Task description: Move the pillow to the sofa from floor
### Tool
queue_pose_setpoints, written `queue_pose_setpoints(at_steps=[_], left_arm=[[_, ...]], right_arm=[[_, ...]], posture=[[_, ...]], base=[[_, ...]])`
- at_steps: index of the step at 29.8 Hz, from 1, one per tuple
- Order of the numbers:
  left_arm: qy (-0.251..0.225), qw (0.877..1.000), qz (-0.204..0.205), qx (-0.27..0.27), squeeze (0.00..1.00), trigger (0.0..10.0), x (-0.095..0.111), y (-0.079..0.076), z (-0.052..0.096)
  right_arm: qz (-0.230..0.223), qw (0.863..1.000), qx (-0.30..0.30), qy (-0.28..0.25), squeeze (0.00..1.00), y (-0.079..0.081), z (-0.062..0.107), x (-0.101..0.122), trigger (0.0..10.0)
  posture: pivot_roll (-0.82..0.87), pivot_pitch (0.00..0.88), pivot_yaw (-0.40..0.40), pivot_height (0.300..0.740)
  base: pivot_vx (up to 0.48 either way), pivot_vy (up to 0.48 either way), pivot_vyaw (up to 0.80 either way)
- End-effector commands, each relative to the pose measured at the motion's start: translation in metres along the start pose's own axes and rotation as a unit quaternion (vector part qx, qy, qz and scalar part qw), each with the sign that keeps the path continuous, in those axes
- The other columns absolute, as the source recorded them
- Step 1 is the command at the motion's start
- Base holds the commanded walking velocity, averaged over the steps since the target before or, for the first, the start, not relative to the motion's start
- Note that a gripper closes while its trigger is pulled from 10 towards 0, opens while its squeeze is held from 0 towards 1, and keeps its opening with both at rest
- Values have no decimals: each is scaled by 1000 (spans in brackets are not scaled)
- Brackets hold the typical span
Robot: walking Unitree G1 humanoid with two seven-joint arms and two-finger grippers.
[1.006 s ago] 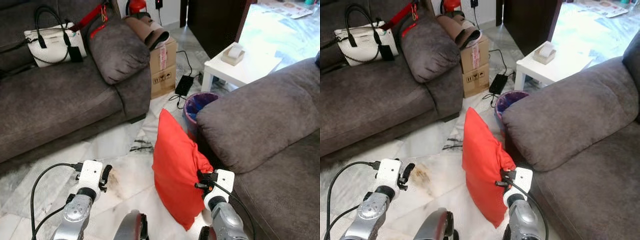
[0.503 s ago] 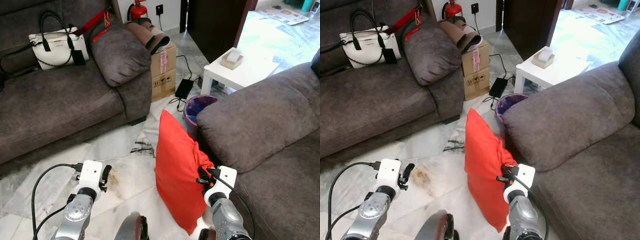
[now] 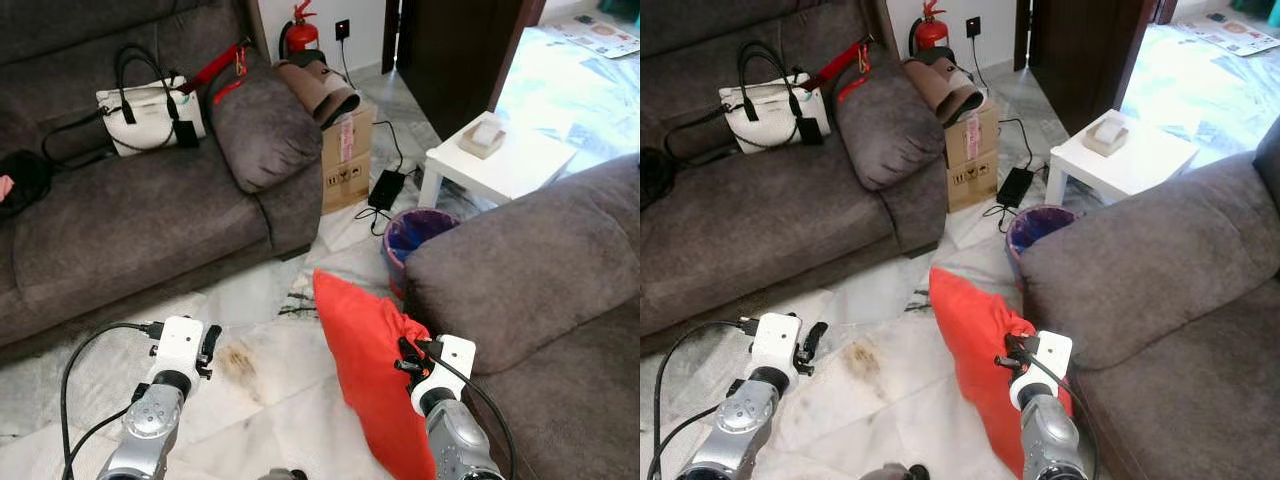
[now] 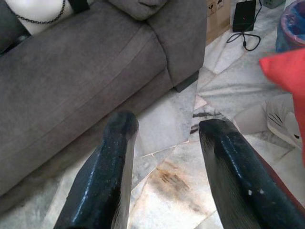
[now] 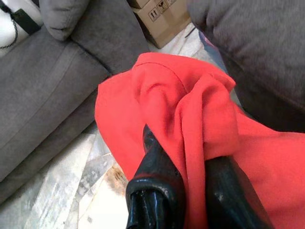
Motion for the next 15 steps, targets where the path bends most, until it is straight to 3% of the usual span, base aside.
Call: queue_pose_setpoints(at_steps=[1,4,7,10,15], left_arm=[[19,1000,-7,0,0,10000,-10,7,5],[18,1000,-16,-10,0,10000,-7,10,4],[19,999,-20,-42,0,10000,-3,7,2],[32,994,-17,-100,0,10000,-1,-1,0],[69,980,-38,-185,0,10000,-9,-11,6]], right_arm=[[27,997,56,-39,0,19,-7,21,10000],[51,991,115,-47,0,33,-8,28,10000],[85,974,208,-35,0,49,-7,30,10000],[158,935,318,-7,0,61,3,25,10000],[223,891,394,35,0,54,14,21,10000]], posture=[[174,130,115,740],[171,128,117,740],[165,121,112,740],[160,121,111,740],[152,115,113,740]], base=[[0,0,0],[0,0,0],[0,0,0],[0,0,0],[0,0,0]])
Point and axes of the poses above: a point about 5 cm out from each wrist's last joint towards the gripper, its own z axis pointing back from the gripper into the wrist, its own x axis along the axis of the wrist's last joint, y = z × x, the point moved 4 cm from there along -z, pointing out of the wrist towards the gripper, and after that the axes turned 8 degrees about z, right-handed, at the moved point
